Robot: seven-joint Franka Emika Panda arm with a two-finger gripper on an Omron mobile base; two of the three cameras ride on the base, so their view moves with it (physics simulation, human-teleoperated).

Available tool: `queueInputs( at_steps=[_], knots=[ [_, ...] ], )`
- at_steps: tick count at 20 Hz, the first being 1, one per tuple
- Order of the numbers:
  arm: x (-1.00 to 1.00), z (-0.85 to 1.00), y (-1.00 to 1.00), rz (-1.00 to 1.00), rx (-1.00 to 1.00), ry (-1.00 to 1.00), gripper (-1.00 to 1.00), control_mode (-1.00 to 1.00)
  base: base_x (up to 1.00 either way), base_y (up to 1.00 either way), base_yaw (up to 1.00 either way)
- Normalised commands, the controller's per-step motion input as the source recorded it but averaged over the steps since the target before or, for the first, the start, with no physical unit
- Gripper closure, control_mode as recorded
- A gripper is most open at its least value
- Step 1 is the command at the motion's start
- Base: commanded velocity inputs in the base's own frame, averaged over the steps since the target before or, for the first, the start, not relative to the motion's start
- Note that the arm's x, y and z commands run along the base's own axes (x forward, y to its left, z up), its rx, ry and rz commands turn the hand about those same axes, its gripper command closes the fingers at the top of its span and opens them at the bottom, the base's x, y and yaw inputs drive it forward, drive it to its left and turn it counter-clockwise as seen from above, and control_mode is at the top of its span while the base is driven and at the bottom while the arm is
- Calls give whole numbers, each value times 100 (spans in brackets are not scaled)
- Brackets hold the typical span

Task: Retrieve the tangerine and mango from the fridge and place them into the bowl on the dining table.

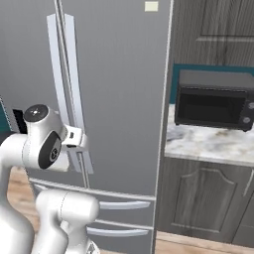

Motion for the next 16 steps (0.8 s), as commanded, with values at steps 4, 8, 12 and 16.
queueInputs(
  at_steps=[4,8,12,16],
  knots=[
    [0,0,0,0,0,0,-100,100,-45,27,0],
    [0,0,0,0,0,0,-100,100,-43,29,0],
    [0,0,0,0,0,0,-100,100,-43,39,0],
    [0,0,0,0,0,0,-100,100,-44,40,0]
  ],
)
